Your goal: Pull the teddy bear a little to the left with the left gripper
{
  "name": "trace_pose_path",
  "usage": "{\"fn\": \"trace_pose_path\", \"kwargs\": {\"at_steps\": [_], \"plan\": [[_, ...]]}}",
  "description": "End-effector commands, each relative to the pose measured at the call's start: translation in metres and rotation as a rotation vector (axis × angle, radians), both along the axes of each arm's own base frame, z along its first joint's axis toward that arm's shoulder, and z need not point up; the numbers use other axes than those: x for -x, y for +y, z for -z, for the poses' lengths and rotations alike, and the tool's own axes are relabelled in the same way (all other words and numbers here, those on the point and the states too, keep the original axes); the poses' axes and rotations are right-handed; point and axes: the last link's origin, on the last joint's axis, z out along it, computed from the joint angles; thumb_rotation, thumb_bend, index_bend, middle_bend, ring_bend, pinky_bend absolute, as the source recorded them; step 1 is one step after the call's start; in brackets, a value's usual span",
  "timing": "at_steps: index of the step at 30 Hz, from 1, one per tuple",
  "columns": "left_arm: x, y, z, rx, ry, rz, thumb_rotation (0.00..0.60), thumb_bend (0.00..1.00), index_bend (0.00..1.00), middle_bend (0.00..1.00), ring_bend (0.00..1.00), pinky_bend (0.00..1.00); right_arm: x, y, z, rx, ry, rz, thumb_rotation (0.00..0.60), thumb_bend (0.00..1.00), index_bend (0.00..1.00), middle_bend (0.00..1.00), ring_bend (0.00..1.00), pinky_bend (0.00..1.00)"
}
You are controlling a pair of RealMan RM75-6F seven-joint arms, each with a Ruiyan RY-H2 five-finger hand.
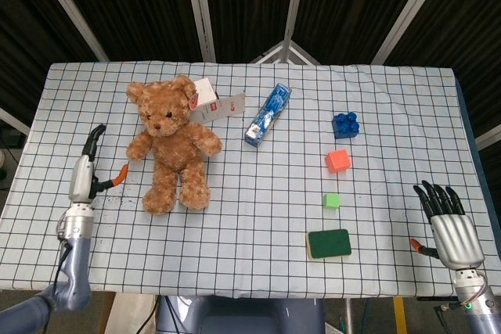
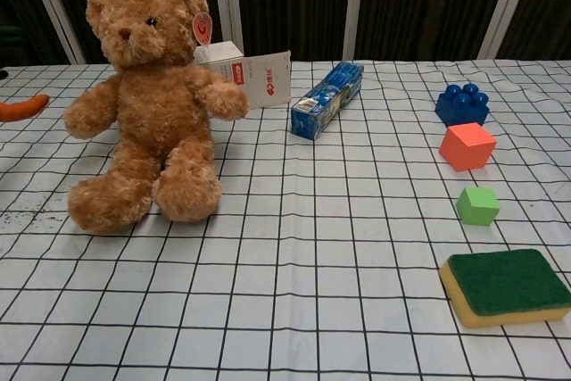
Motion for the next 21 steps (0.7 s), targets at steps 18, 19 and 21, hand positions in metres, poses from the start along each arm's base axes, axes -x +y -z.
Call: {"fn": "trace_pose_path", "kwargs": {"at_steps": [18,19,21], "plan": [[0.051,-0.104,-0.098,-0.116,0.605,-0.302,0.6,0.46,0.2,0.05,0.0,0.0,-0.001,0.002,-0.01,0.103,0.032,-0.021,0.6,0.1,0.0,0.0,0.0,0.0],[0.052,-0.104,-0.098,-0.103,0.603,-0.311,0.6,0.46,0.2,0.05,0.0,0.0,-0.001,0.002,-0.011,0.111,0.034,-0.025,0.6,0.1,0.0,0.0,0.0,0.0],[0.052,-0.103,-0.098,-0.088,0.594,-0.316,0.6,0.46,0.2,0.05,0.0,0.0,-0.001,0.001,-0.012,0.123,0.038,-0.034,0.6,0.1,0.0,0.0,0.0,0.0]]}}
